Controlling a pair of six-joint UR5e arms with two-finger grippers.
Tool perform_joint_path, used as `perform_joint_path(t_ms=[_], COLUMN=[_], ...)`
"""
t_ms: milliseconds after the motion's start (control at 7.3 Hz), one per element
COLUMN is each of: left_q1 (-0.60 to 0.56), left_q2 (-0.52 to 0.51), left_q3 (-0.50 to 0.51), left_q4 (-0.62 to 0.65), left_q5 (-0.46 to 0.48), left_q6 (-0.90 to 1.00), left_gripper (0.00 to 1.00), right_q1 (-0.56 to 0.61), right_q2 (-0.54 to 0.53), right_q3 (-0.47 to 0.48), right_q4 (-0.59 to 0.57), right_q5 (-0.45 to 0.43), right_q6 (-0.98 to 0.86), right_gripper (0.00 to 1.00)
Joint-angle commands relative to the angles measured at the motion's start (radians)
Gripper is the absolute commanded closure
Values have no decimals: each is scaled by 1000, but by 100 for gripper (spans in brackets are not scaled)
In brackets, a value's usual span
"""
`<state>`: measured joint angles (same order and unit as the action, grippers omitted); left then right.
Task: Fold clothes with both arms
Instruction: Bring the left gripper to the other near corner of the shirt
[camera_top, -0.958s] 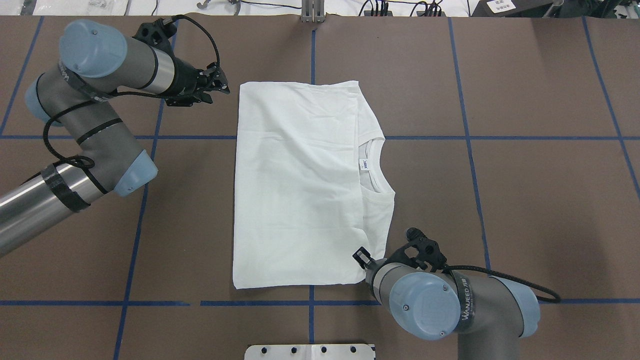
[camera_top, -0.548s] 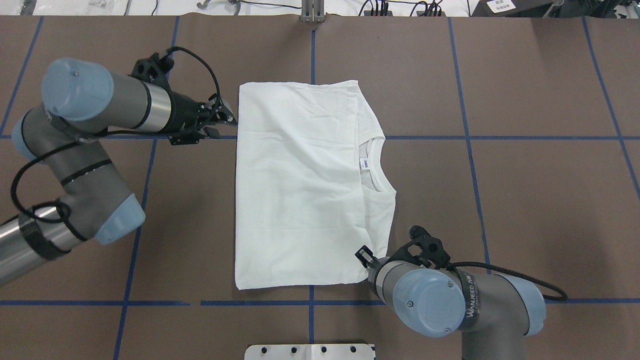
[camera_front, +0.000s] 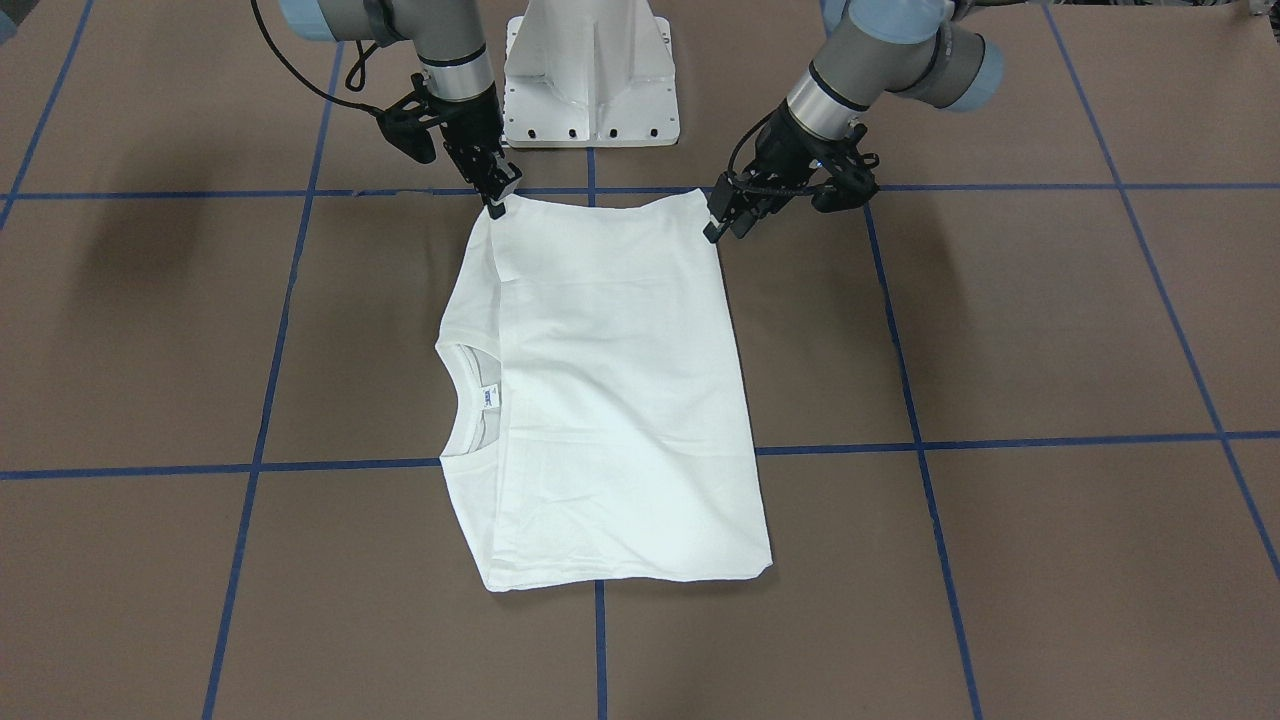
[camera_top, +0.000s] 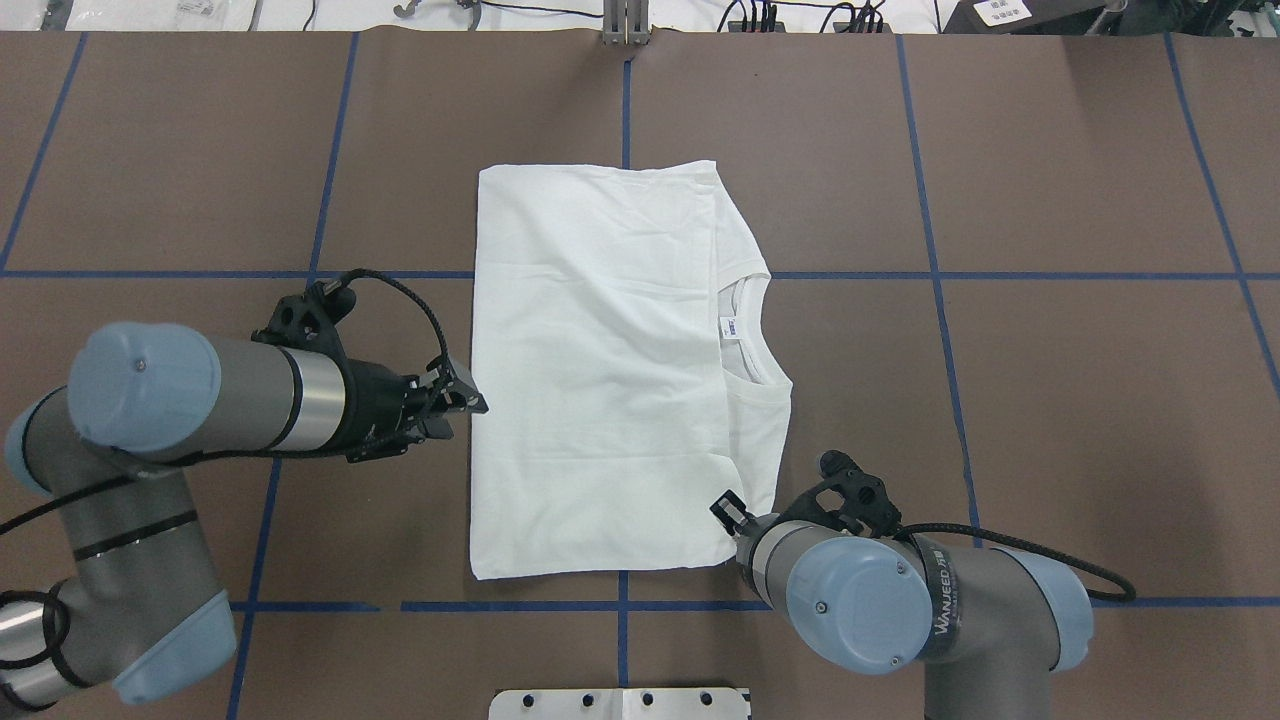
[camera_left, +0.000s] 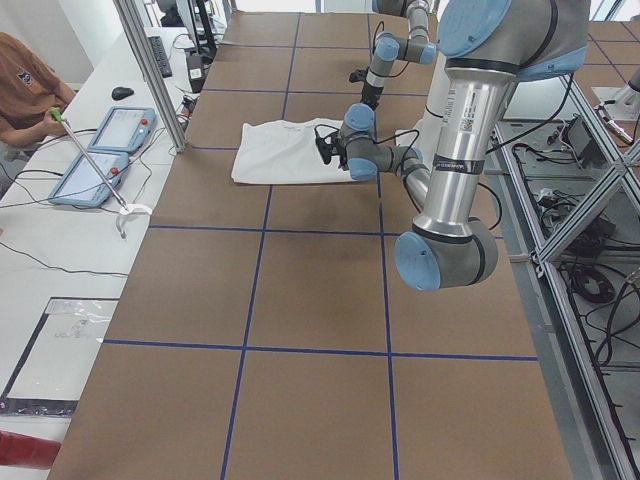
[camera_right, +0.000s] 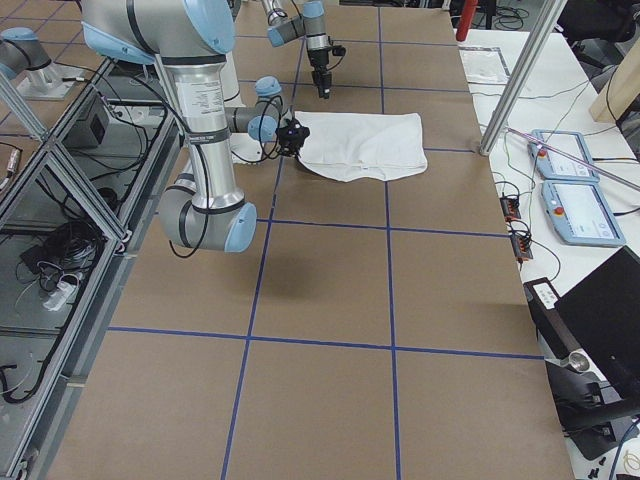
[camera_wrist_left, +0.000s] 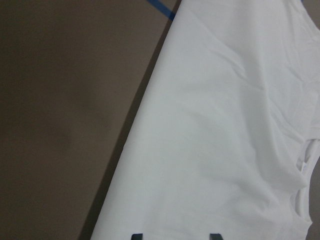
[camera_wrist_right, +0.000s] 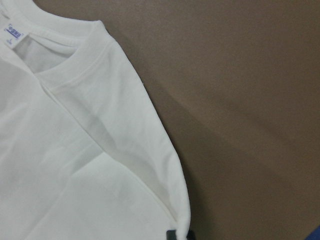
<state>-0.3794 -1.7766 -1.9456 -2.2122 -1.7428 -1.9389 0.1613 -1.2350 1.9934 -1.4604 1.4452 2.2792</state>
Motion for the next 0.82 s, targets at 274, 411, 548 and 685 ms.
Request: perform_joint_path(t_ms=[274, 411, 548, 685], left_q1=[200, 200, 200, 200], left_q2=[-7, -7, -7, -7], left_q3=[-10, -10, -10, -10], left_q4=[160, 160, 160, 160], left_q5=[183, 183, 183, 184], left_q6=[-204, -204, -206, -210], left_gripper=[47, 48, 57, 84], right_q1=[0, 0, 0, 1], right_q2=[6, 6, 5, 3], right_q3=[1, 1, 5, 8], right_q4=[0, 0, 0, 0], right_q5=[0, 0, 0, 0], right_q6=[0, 0, 0, -1], right_gripper=[100, 100, 100, 100])
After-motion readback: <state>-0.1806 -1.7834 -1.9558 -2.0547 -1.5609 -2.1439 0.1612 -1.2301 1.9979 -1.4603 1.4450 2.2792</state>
